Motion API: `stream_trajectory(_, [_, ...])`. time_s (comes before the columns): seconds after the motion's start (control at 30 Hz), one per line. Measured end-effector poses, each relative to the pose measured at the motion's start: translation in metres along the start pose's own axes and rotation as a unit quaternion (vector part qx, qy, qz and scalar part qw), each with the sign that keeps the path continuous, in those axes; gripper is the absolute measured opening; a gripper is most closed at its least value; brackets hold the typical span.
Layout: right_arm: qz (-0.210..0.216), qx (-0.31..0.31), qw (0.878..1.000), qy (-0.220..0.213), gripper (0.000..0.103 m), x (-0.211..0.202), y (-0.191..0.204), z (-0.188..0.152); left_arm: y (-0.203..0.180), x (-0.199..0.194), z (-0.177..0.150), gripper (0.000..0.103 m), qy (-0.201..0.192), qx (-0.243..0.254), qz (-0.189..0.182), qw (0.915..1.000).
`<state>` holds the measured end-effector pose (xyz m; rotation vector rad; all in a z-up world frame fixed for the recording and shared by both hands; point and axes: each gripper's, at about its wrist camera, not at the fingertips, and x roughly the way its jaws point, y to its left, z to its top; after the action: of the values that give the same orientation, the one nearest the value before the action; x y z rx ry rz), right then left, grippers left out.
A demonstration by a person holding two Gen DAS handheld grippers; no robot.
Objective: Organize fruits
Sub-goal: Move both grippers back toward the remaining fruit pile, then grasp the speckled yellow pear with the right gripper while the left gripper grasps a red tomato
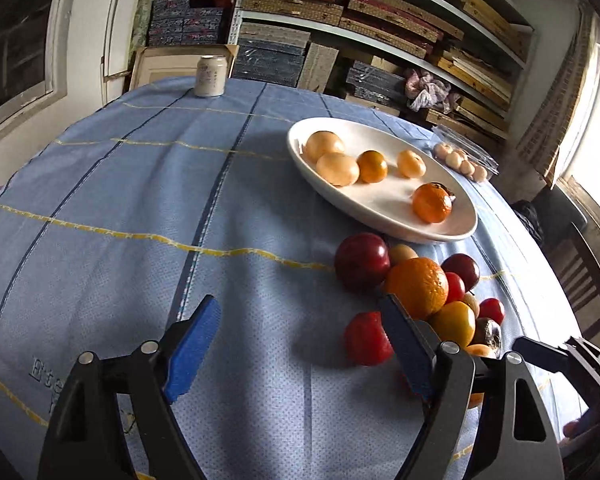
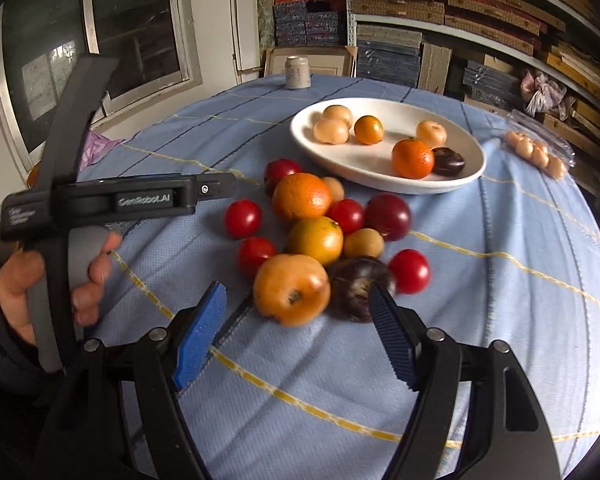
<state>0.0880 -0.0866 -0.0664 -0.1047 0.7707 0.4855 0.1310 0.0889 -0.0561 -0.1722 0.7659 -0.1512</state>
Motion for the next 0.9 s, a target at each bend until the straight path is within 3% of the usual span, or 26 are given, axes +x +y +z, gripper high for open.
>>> stream_trajectory(0.23, [-0.019, -0.015, 1.000, 0.005, 0.065, 0.018, 0.009, 0.007, 0.006, 0.004, -0.001, 0.083, 0.008, -0.013, -0.006, 0.9999])
stream_trajectory(0.27, [-0.024, -0.021, 0.999, 0.006, 0.061, 0.019, 0.011, 0.008, 0.007, 0.005, -0.001, 0.083, 0.011, -0.017, -0.008, 0.9998])
stream_trajectory(0.3, [-0.025, -0.026, 0.999, 0.006, 0.046, 0.019, 0.013, 0.008, 0.008, 0.005, 0.000, 0.083, 0.012, -0.018, -0.008, 0.9997])
stream_trajectory(0.33, [-0.019, -0.033, 0.999, 0.008, 0.044, 0.020, 0.014, 0.008, 0.009, 0.005, 0.000, 0.083, 0.013, -0.020, -0.009, 0.9997])
stream_trajectory(0.47, [-0.018, -0.024, 1.000, 0.006, 0.044, 0.016, 0.010, 0.006, 0.008, 0.005, 0.000, 0.083, 0.013, -0.016, -0.010, 0.9997])
stream_trajectory(0.67, [-0.014, 0.045, 0.999, -0.023, 0.044, -0.011, -0.025, -0.002, 0.001, 0.000, -0.002, 0.083, 0.004, 0.001, -0.025, 0.9997])
stream_trajectory(0.9, [-0.031, 0.107, 0.992, -0.051, 0.044, -0.033, -0.070, -0.019, -0.038, -0.011, -0.018, 0.083, 0.000, 0.091, -0.008, 0.9958])
